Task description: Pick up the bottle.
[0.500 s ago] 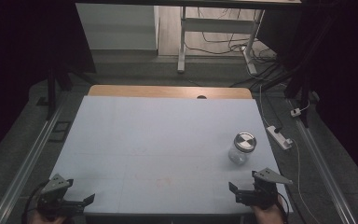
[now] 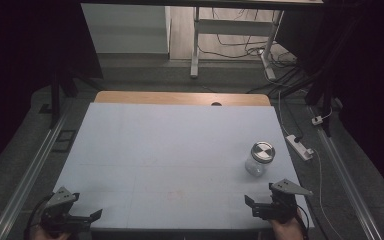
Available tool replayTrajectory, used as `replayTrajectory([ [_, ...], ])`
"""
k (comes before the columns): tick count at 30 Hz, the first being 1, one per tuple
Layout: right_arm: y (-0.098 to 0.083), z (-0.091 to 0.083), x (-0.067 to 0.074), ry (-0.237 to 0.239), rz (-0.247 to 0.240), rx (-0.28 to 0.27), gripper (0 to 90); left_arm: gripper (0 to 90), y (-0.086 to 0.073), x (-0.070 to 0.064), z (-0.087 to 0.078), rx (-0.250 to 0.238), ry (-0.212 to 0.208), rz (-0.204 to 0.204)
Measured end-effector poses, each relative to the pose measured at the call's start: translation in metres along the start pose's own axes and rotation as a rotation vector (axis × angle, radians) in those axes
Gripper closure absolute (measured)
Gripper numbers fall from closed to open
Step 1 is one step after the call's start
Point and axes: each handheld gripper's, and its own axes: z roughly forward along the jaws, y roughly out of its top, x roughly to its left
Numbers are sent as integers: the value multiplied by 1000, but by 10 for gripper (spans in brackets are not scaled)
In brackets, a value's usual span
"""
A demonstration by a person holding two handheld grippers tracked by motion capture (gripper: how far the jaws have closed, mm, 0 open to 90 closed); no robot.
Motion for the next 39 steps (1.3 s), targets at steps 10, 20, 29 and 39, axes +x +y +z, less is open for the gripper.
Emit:
replayTrajectory([
  [10,0,0,1,-3,-3,6,0,0,0,-1,0,1,-16,6],
  [20,2,0,-1,4,19,-2,0,0,1,0,0,-5,-30,-4],
  [29,8,1,1,-14,-18,-19,0,0,1,1,0,-10,-35,-7],
  [39,17,4,-3,-35,-38,-47,0,0,1,1,1,-6,-39,-4],
])
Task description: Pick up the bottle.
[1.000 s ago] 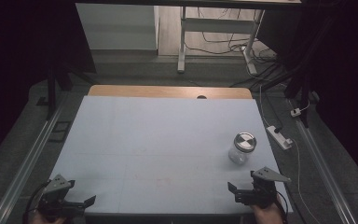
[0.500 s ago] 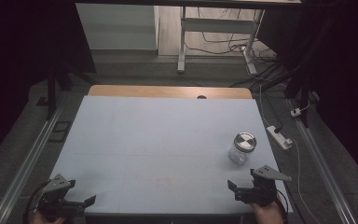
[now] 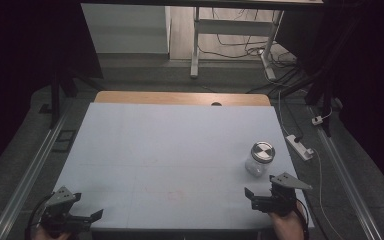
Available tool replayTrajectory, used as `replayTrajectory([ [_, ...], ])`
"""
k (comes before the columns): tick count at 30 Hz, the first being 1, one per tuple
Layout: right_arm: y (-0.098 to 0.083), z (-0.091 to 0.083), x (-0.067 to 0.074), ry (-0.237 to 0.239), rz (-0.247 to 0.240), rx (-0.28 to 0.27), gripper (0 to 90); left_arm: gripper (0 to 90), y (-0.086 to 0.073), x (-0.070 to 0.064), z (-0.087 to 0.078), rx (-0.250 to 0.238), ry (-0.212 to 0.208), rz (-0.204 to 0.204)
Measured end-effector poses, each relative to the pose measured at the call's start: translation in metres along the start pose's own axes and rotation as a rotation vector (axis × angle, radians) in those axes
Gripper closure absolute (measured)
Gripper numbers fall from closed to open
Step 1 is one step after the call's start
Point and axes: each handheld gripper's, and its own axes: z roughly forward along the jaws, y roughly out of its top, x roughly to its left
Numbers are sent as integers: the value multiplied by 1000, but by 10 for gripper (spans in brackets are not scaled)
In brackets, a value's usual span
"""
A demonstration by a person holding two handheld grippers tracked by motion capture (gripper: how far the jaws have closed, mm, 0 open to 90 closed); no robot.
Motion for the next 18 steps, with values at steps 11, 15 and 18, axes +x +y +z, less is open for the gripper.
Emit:
replayTrajectory([
  [11,5,10,-10,-25,14,-3,0,0,0,1,0,2,-6,-4],
  [15,9,16,-13,-24,12,17,0,0,0,1,1,3,-9,-7],
  [18,12,20,-16,-43,8,28,0,0,0,1,1,4,-10,-7],
])
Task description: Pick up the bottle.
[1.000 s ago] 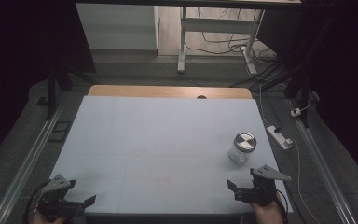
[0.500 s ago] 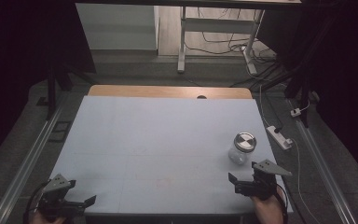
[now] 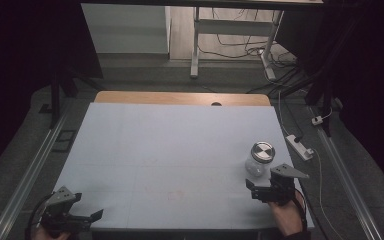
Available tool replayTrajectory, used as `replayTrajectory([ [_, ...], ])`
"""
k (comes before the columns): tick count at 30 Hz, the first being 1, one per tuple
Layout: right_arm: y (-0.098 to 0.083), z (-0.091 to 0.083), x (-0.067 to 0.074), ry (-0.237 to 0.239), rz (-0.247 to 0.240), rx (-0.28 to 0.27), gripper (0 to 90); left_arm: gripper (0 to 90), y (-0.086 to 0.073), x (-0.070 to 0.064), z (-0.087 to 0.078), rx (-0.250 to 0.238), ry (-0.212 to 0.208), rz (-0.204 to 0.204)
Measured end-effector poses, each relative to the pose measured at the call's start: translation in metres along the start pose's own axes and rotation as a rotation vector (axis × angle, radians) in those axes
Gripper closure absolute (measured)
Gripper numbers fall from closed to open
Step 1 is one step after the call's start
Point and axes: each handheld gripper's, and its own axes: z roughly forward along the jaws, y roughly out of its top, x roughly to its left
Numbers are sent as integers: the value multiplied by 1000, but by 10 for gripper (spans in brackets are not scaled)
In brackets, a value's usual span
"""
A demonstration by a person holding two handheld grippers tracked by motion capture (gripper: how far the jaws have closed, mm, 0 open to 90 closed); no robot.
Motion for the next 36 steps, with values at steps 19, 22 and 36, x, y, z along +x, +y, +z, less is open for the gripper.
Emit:
replayTrajectory([
  [19,7,24,-24,-74,10,5,0,0,0,1,1,9,-9,-1],
  [22,9,29,-27,-67,23,10,0,0,1,1,1,12,-7,1],
  [36,17,50,-36,-70,26,37,0,0,1,0,1,13,-7,3],
])
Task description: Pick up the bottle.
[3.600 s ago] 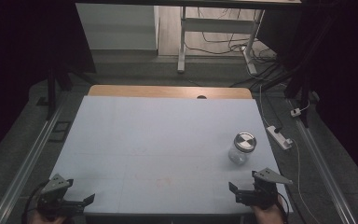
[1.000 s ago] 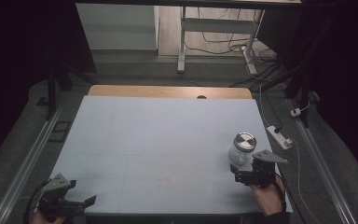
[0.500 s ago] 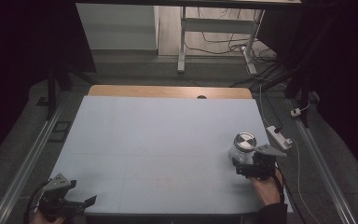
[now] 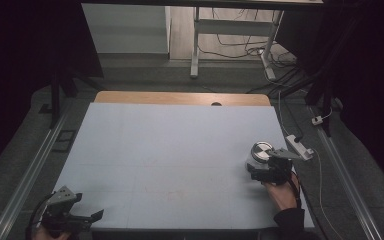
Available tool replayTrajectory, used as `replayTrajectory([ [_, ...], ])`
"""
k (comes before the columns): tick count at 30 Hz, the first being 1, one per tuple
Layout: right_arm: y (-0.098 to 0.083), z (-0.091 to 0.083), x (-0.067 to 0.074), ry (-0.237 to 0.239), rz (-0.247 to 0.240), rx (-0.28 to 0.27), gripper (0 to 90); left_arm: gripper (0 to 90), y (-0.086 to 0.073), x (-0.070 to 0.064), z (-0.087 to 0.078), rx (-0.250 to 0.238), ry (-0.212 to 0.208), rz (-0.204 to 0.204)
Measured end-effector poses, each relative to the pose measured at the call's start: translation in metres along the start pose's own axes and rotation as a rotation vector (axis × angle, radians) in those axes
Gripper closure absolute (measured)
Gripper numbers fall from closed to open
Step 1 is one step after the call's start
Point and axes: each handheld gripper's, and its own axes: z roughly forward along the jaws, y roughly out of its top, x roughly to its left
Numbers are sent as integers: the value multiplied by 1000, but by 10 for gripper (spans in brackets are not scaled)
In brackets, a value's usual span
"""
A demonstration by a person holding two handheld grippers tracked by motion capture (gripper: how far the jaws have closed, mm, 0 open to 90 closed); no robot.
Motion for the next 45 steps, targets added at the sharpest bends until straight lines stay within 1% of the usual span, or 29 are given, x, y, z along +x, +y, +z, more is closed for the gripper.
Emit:
replayTrajectory([
  [3,2,2,0,-4,-7,-1,0,0,0,0,0,1,0,0],
  [5,3,3,0,-1,-7,-9,0,0,0,0,0,1,0,0],
  [10,5,7,0,-16,-5,-10,0,0,0,0,0,2,-1,0],
  [12,5,7,0,-13,-5,-12,0,0,0,0,0,3,-1,1],
  [14,6,7,0,-21,-5,-20,29,0,0,0,0,2,-1,1],
  [17,7,5,0,-24,-6,-25,114,0,0,0,0,3,0,1],
  [18,7,5,0,-13,-8,-25,137,0,0,0,0,4,-1,1],
  [19,7,5,0,-15,-14,-23,141,0,0,0,0,3,-1,1],
  [21,7,4,1,-16,-29,-19,145,0,0,0,0,4,0,1],
  [32,8,3,1,-23,-30,-9,150,0,0,0,0,2,-1,2],
  [35,9,2,2,-11,-25,-6,151,0,0,-1,0,2,0,2],
  [38,10,0,4,-16,-38,-10,151,0,0,0,0,2,-1,2],
  [42,14,-4,8,-1,-47,-24,151,0,0,0,0,2,-1,2],
  [45,17,-8,15,14,-60,-39,151,0,0,0,0,1,-1,1],
])
